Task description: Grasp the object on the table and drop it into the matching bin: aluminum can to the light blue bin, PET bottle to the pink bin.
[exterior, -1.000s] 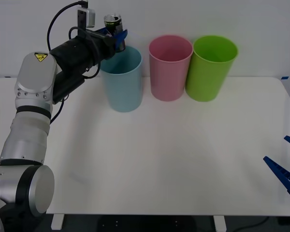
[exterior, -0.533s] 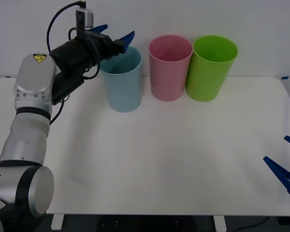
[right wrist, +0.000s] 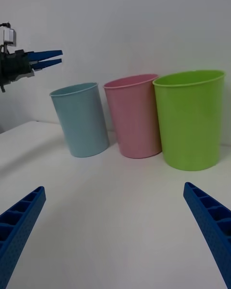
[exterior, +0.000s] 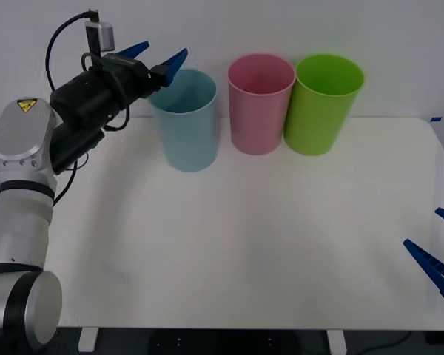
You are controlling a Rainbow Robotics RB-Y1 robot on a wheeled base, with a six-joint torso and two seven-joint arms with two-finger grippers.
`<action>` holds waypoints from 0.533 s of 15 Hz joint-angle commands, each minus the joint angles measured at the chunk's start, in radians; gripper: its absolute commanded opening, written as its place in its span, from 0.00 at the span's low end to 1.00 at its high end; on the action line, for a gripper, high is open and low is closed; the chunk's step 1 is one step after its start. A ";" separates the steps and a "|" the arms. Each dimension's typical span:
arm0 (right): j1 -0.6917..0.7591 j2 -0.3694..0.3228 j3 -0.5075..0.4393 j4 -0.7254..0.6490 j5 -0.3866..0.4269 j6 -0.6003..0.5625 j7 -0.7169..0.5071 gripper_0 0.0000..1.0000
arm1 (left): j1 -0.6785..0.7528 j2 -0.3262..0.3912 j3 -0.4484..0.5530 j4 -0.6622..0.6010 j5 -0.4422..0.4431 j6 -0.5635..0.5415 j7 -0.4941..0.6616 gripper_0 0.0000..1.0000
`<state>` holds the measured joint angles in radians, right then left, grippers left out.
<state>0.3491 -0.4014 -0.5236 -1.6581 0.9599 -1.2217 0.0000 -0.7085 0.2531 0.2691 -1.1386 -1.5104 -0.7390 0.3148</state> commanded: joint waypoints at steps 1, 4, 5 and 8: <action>0.000 0.000 0.000 0.000 0.000 0.000 0.000 1.00 | 0.064 0.049 0.001 -0.047 0.070 -0.046 -0.013 1.00; 0.000 0.000 0.000 0.000 0.000 0.000 0.000 1.00 | 0.156 0.098 0.002 -0.124 0.134 -0.072 -0.025 1.00; 0.000 0.000 0.000 0.000 0.000 0.000 0.000 1.00 | 0.184 0.113 0.013 -0.142 0.145 -0.095 -0.029 1.00; 0.000 0.000 0.000 0.000 0.000 0.000 0.000 1.00 | 0.273 0.138 0.088 -0.197 0.162 -0.194 -0.049 1.00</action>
<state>0.3491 -0.4014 -0.5236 -1.6581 0.9599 -1.2217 0.0000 -0.4568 0.3890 0.3357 -1.3210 -1.3500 -0.9099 0.2709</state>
